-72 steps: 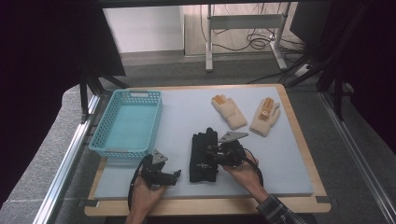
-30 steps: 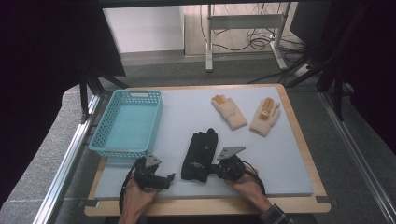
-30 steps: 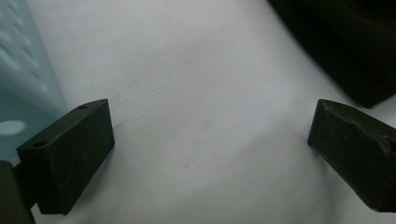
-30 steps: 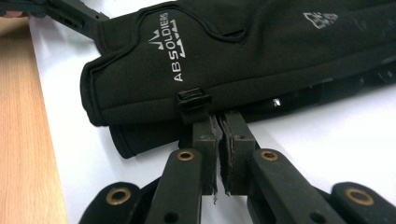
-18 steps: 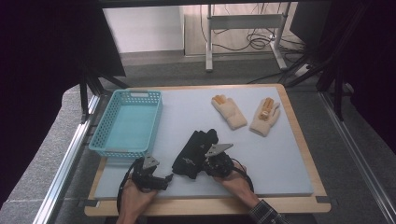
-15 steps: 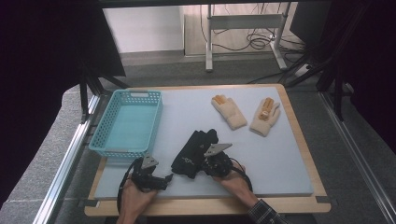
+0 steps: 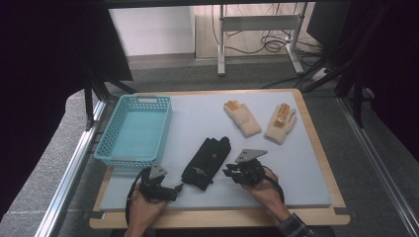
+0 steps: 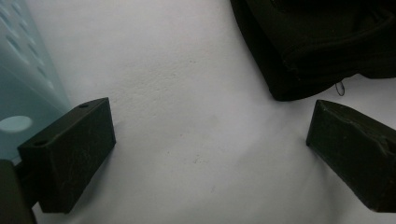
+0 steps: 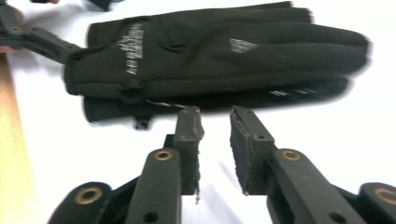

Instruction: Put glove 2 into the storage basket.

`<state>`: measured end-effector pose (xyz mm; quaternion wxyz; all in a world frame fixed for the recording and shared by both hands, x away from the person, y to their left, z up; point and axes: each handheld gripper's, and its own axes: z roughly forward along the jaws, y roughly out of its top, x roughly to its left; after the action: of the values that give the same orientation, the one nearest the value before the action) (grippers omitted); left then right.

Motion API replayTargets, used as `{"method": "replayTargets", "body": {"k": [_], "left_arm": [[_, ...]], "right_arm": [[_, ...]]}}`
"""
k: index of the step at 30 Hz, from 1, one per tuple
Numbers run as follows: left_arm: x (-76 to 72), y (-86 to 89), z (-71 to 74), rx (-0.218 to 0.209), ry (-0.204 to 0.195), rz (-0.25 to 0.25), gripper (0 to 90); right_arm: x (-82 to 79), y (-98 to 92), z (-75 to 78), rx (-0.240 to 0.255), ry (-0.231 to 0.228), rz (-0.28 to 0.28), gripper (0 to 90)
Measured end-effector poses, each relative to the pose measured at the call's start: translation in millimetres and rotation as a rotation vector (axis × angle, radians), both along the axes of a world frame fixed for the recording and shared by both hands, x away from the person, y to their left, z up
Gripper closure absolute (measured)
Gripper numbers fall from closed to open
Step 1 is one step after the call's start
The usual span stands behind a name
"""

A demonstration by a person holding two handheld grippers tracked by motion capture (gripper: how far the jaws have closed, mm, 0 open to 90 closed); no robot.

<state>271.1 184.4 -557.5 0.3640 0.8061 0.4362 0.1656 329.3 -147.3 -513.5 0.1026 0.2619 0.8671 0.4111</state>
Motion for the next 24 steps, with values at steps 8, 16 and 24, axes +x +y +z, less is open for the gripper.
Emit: {"method": "replayTargets", "body": {"k": [8,16,24], "left_arm": [[0.3,-0.4,0.1,-0.001,0.003,0.005,1.0],[0.3,-0.4,0.1,-0.002,0.003,0.007,1.3],[0.4,-0.3,0.2,-0.003,0.004,0.007,1.3]], "right_arm": [[3.4,-43.2,2.8,-0.012,-0.008,-0.103,52.1],[7.3,-81.2,-4.2,-0.017,-0.023,-0.218,41.0],[8.9,-102.3,-9.8,-0.043,-0.055,-0.286,34.0]]}}
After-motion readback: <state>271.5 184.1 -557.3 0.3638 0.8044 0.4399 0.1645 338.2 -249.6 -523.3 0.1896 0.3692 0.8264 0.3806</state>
